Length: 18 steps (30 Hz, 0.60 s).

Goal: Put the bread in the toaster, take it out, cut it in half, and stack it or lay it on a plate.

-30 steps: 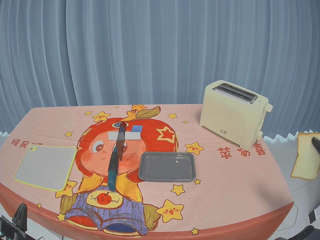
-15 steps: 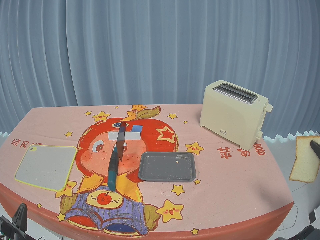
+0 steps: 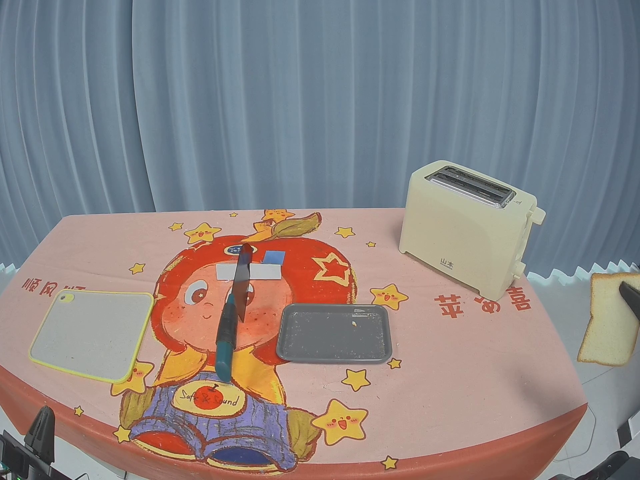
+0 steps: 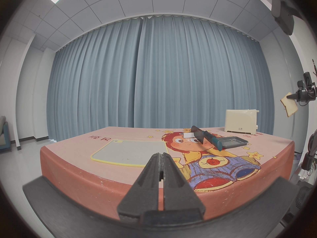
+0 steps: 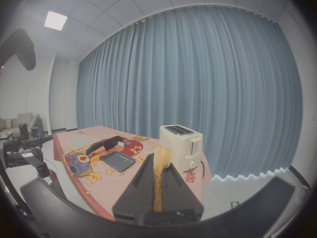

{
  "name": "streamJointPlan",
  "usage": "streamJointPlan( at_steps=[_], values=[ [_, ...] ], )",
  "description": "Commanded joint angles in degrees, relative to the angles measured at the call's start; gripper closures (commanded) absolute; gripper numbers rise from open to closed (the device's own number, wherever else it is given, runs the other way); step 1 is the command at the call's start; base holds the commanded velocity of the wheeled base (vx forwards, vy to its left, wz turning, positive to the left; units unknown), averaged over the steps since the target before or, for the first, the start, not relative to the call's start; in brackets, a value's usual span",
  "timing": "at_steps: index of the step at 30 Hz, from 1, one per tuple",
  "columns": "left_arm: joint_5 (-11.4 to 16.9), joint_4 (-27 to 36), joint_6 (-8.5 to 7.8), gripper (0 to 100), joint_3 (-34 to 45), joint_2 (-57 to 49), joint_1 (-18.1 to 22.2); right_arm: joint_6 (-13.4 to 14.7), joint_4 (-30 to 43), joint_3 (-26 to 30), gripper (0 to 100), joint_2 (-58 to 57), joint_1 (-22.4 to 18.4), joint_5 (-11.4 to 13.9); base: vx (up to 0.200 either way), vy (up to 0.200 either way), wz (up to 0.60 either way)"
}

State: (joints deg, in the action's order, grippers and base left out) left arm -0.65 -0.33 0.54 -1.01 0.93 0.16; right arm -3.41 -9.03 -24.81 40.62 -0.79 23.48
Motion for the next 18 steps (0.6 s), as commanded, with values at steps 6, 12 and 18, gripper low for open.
streamJointPlan(
  at_steps=[6,12,18],
  values=[
    [-0.06,-0.02,0.08,100,1.01,-0.93,0.02,-0.01,-0.11,-0.07,100,0.25,0.09,-0.01,0.0,0.2,0.0],
    [-0.06,-0.02,0.17,100,1.01,-0.93,0.02,-0.01,-0.11,-0.07,100,0.16,0.09,0.08,0.0,0.2,0.0],
    [-0.06,-0.02,0.17,100,1.01,-0.93,0.02,-0.01,-0.02,0.02,100,0.16,0.09,-0.01,0.0,0.2,0.0]
  ],
)
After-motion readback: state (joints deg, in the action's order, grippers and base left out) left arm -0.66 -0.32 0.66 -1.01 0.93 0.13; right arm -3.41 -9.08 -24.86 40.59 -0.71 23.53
